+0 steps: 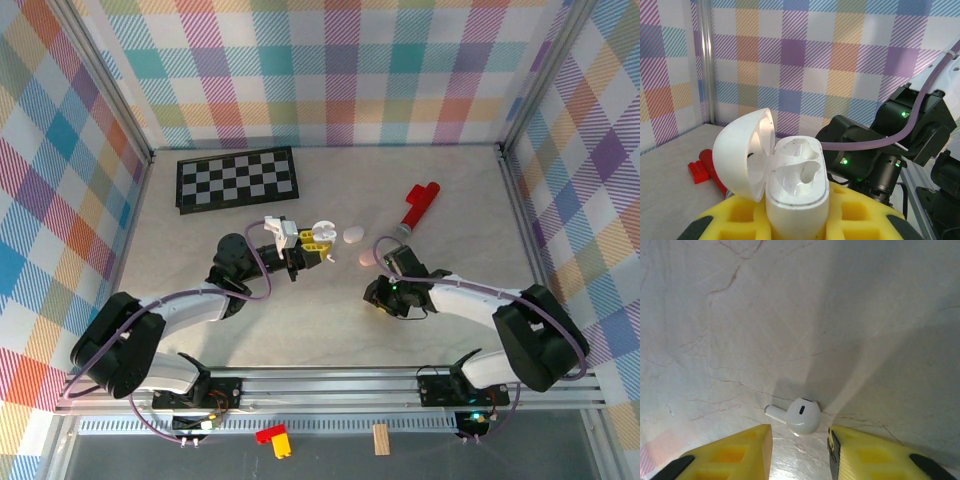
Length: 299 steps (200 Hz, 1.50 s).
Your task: Insert wireless bluetooth earbuds into charging case
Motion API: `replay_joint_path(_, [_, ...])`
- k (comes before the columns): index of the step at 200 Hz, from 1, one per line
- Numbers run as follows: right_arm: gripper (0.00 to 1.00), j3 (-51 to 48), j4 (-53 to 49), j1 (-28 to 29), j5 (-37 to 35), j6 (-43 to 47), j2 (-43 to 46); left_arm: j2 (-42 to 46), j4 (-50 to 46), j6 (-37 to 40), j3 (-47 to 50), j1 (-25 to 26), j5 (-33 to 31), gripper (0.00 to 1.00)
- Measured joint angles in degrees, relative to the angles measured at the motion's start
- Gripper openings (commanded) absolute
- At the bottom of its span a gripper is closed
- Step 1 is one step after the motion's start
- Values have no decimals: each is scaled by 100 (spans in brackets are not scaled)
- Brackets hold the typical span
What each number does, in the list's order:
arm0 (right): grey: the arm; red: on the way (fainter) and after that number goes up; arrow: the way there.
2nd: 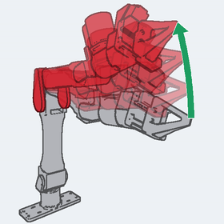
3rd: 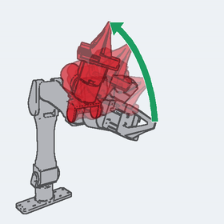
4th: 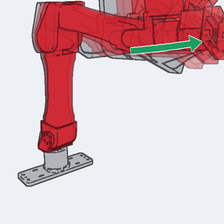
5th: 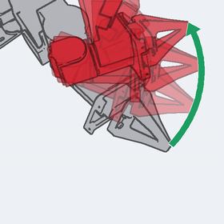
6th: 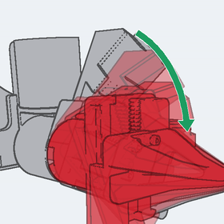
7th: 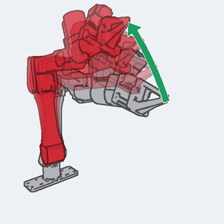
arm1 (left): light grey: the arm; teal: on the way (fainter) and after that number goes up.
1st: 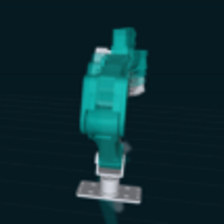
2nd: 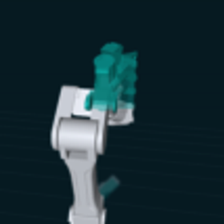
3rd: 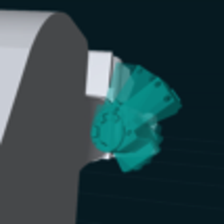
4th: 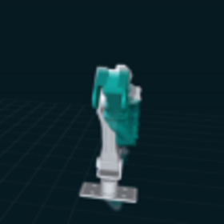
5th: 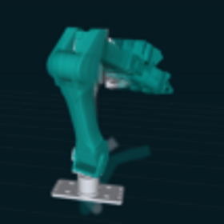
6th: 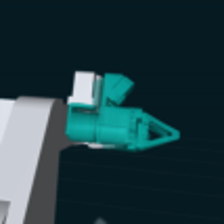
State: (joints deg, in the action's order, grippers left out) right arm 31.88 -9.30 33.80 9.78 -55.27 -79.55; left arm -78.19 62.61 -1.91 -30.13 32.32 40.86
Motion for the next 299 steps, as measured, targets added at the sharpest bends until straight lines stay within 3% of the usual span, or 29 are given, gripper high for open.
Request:
replay_joint_path(201, [32, 898, -413, 4, -133, 848, -728, 101, -275, 153, 0, -26, 15, 0])
replay_joint_path(299, [24, 1239, -748, 2, -61, 1233, -1108, 98, -273, 155, 0, -37, 15, 0])
